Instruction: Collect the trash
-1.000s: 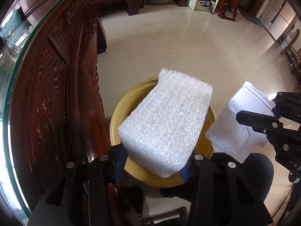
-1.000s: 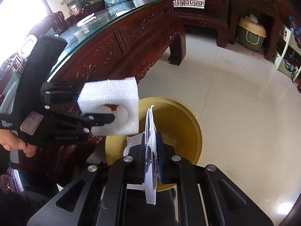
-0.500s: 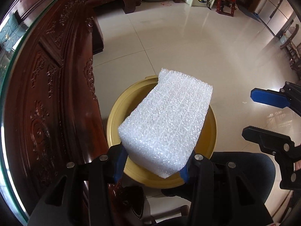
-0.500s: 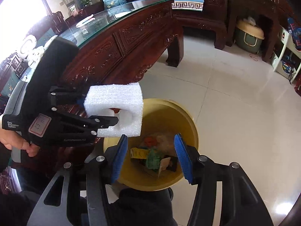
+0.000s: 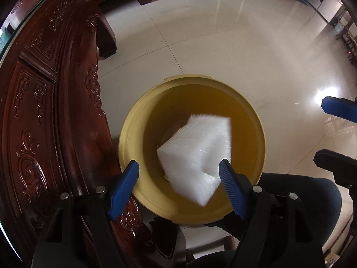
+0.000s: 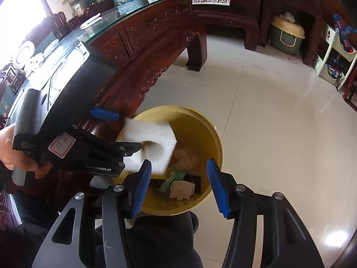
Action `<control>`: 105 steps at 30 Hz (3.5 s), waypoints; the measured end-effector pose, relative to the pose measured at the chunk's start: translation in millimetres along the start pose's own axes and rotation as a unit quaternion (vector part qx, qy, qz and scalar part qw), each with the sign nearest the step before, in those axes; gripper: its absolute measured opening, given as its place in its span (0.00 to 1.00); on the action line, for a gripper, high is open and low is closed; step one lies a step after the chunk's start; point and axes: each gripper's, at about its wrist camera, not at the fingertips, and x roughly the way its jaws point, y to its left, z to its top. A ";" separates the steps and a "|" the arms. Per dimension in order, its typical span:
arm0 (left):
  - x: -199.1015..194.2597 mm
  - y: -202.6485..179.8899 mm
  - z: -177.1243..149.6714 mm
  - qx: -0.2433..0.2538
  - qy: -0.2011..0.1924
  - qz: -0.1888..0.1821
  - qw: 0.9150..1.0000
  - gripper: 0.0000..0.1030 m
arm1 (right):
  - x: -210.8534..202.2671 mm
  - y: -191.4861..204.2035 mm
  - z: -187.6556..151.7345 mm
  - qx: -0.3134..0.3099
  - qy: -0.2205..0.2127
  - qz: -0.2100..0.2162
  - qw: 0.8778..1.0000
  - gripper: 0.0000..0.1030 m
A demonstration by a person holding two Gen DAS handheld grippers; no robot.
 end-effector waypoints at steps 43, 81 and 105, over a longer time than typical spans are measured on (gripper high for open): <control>-216.8 50.7 -101.7 -0.100 -0.337 0.074 0.933 0.96 | -129.3 91.2 6.8 -0.013 -0.210 -0.142 0.967 0.92; -278.9 238.6 -354.0 -0.394 -0.375 0.226 0.808 0.96 | -81.2 381.7 57.8 -0.148 -0.278 0.020 0.949 0.92; -272.4 252.7 -344.5 -0.403 -0.356 0.246 0.806 0.96 | -53.8 379.5 75.2 -0.143 -0.248 0.032 0.958 0.92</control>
